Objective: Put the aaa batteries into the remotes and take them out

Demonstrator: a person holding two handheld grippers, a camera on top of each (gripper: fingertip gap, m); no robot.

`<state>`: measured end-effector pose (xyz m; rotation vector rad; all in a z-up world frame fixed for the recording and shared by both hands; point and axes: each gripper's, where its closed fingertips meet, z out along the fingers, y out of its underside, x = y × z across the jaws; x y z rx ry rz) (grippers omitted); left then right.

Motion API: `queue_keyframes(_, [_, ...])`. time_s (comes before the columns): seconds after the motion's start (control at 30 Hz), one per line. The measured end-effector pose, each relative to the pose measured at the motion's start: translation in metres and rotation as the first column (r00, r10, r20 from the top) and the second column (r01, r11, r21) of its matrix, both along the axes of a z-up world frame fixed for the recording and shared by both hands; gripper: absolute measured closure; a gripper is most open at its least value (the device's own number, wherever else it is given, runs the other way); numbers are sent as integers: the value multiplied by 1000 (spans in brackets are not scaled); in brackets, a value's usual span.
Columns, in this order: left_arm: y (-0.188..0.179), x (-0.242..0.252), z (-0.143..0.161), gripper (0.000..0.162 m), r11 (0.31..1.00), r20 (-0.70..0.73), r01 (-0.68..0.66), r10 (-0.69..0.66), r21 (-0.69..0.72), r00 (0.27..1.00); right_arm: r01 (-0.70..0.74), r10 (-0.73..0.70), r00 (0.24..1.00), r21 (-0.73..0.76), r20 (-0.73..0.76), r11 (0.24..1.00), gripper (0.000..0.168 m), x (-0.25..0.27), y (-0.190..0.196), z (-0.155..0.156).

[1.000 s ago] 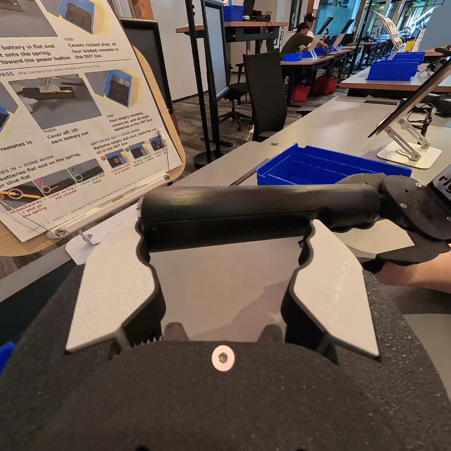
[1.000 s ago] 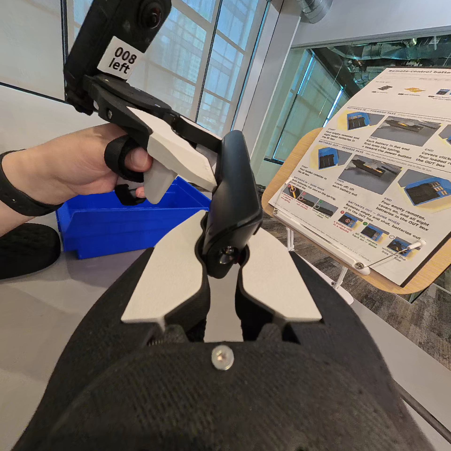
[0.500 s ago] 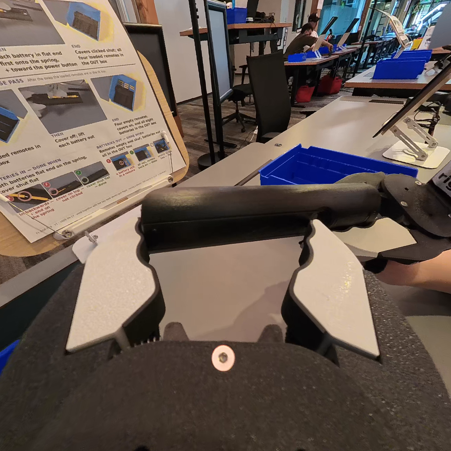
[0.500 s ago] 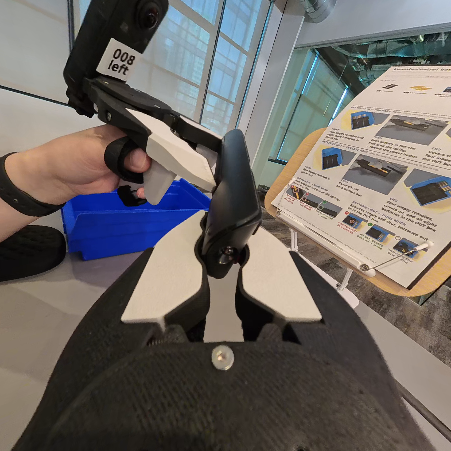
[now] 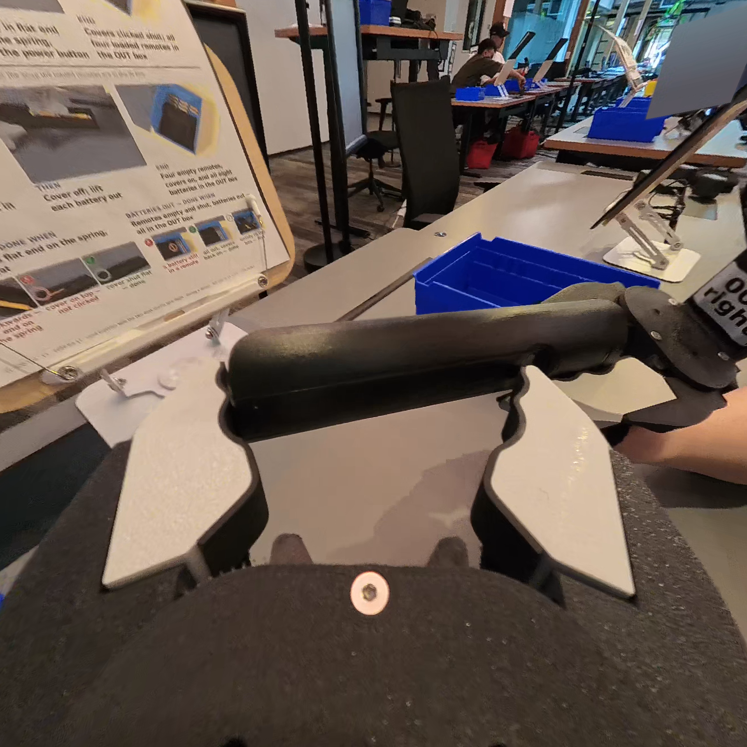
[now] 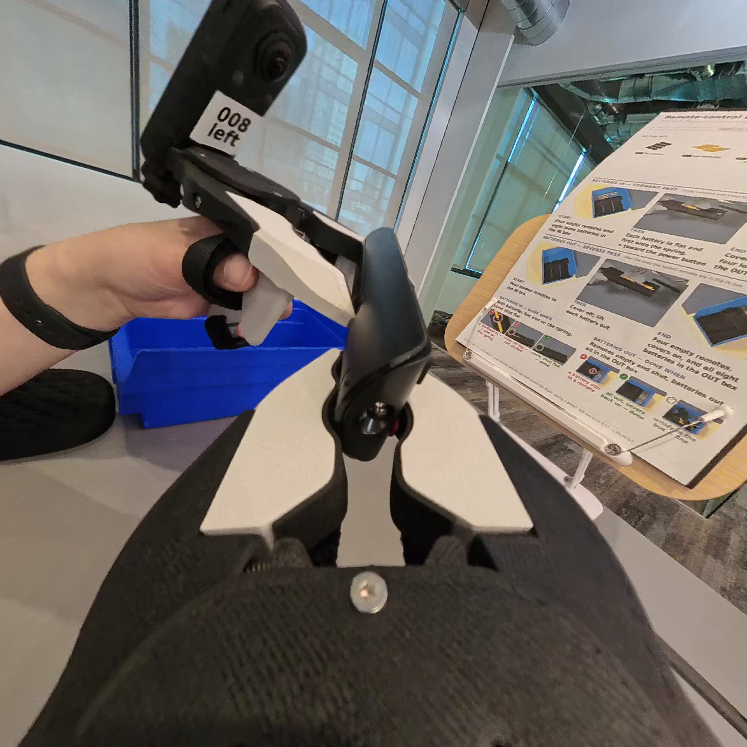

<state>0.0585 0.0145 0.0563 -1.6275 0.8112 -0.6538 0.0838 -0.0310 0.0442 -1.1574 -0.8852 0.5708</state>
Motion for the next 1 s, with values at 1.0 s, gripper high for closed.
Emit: queue_keyframes(1.0, [-5, -6, -1, 39, 996, -88, -72, 68, -47, 994, -201, 147, 962, -232, -231, 952, 149, -4, -4, -3])
